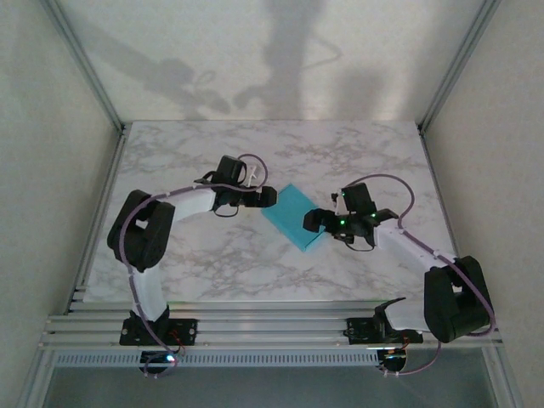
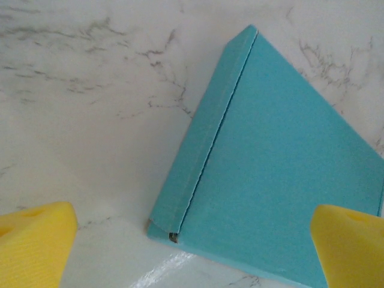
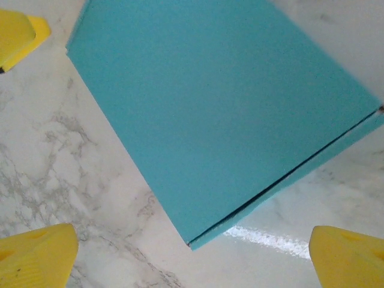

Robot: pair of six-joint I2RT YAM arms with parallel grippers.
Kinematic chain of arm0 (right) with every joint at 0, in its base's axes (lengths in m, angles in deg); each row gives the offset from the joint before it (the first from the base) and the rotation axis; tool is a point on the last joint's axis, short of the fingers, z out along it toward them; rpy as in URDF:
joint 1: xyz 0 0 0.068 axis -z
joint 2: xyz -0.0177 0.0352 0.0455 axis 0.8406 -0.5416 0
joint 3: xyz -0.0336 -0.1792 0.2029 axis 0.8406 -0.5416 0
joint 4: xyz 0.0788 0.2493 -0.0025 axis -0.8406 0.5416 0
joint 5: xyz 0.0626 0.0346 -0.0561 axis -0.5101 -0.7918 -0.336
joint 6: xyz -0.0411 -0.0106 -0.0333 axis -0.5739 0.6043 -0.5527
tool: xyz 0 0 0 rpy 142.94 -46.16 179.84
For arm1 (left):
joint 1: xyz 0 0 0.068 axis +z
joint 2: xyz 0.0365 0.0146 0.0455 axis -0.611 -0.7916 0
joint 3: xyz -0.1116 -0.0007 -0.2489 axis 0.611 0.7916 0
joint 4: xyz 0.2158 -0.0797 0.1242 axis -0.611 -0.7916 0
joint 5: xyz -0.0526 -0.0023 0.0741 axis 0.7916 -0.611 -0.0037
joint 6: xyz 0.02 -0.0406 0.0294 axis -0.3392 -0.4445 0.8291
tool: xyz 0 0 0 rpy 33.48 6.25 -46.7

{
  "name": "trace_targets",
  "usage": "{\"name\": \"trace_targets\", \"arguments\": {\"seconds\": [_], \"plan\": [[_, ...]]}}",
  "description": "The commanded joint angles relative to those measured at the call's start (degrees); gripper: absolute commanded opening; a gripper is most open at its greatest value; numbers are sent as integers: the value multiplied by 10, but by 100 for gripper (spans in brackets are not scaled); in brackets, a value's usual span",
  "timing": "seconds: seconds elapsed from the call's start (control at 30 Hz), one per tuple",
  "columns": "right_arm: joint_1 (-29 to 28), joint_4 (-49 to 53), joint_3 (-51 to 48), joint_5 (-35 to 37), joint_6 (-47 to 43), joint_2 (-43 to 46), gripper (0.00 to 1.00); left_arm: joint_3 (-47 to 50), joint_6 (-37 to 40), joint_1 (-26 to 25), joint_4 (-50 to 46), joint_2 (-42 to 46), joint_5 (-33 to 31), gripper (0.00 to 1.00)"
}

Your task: Fold the paper box

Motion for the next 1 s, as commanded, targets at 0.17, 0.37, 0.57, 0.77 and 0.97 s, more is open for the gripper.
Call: {"name": "trace_targets", "arguments": {"seconds": [0.17,0.37,0.57,0.77,0.97], "plan": [[-48,-77,-43,2,80,-8,99,-57,62,0,-50,-40,88,99],[-64,-100,-52,0,97,-21,99,-82,87,-4,-79,-68,135,99],[-72,-118,-54,-6,109,-35,99,-93,97,-15,-95,-77,143,99],[-75,-144,-62,-2,119,-48,99,-84,90,-17,-98,-64,146,99],[-76,-151,-64,19,122,-38,99,-67,91,-25,-108,-46,150,99]]}}
